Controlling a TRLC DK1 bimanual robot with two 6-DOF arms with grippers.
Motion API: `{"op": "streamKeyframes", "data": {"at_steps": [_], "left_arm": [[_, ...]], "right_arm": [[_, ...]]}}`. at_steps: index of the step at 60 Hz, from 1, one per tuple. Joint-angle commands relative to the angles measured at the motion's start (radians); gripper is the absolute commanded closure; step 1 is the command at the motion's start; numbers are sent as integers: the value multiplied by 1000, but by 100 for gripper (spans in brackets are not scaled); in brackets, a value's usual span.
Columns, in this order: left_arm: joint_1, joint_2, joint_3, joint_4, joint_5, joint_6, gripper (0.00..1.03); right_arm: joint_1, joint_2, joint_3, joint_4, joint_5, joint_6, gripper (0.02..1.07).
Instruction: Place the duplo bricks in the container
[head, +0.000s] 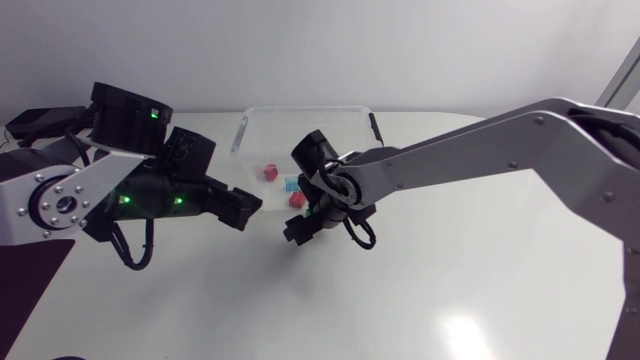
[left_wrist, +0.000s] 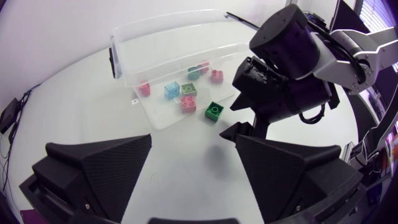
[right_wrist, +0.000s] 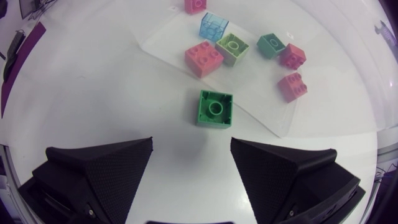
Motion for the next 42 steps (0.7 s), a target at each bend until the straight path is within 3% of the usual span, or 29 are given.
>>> {"op": "streamKeyframes", "data": {"at_steps": [1, 22, 42], "left_arm": [[17, -7, -32, -1, 10, 10, 9], [51, 11, -12, 5, 48, 21, 9], [72, 11, -4, 5, 71, 30, 9]], "right_arm": [[-11, 55, 55, -42, 1, 47, 16], [-40, 126, 170, -129, 3, 84, 17], [-46, 188, 283, -214, 3, 110, 35]]}}
